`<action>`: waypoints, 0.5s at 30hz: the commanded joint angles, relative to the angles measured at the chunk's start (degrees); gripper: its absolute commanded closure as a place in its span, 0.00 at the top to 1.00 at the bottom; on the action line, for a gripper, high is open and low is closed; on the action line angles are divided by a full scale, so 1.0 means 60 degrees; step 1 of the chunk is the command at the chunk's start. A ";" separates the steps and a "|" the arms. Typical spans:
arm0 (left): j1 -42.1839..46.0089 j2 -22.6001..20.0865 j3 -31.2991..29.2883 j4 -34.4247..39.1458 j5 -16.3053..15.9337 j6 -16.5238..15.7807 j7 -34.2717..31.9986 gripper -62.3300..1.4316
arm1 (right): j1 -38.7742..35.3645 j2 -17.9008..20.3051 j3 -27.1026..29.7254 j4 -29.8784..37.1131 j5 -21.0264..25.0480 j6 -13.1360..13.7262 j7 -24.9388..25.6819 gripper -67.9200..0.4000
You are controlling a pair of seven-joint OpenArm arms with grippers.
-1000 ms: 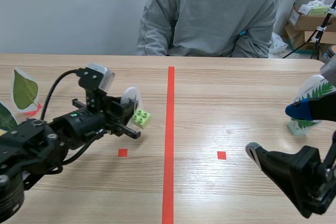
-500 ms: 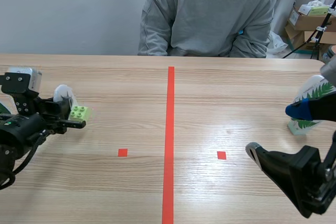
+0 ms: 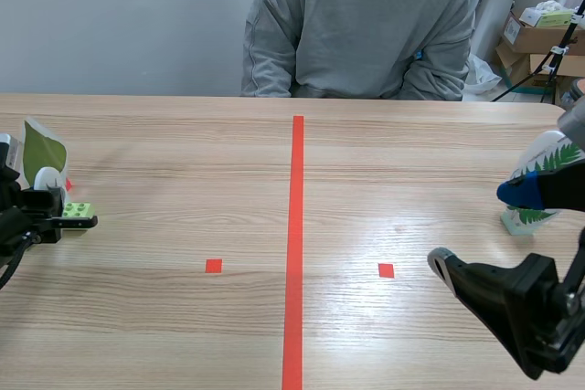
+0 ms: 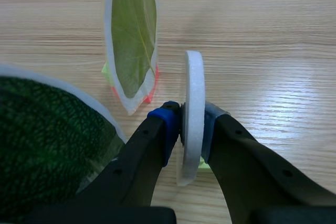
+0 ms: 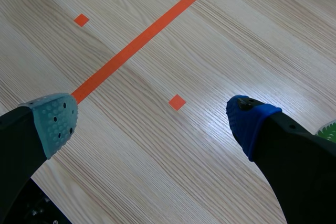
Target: Do the leaf sorting experiment
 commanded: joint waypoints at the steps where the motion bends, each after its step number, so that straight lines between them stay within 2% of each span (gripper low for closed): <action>1: -0.0102 0.0022 -0.0007 0.0313 -0.0058 -0.0018 -0.0164 0.14 | 0.0087 0.0000 0.0062 -0.0007 0.0069 0.0073 0.0073 0.85; 8: -0.0095 0.0044 -0.0007 0.0313 -0.0051 -0.0022 -0.0113 0.15 | 0.0087 0.0000 0.0062 -0.0007 0.0069 0.0073 0.0073 0.85; 13: -0.0095 0.0044 -0.0007 0.0313 -0.0058 -0.0022 -0.0109 0.34 | 0.0087 0.0000 0.0062 -0.0007 0.0069 0.0073 0.0073 0.85; 15: -0.0091 0.0044 -0.0007 0.0313 -0.0058 -0.0022 -0.0109 0.37 | 0.0087 0.0000 0.0062 -0.0007 0.0069 0.0073 0.0073 0.85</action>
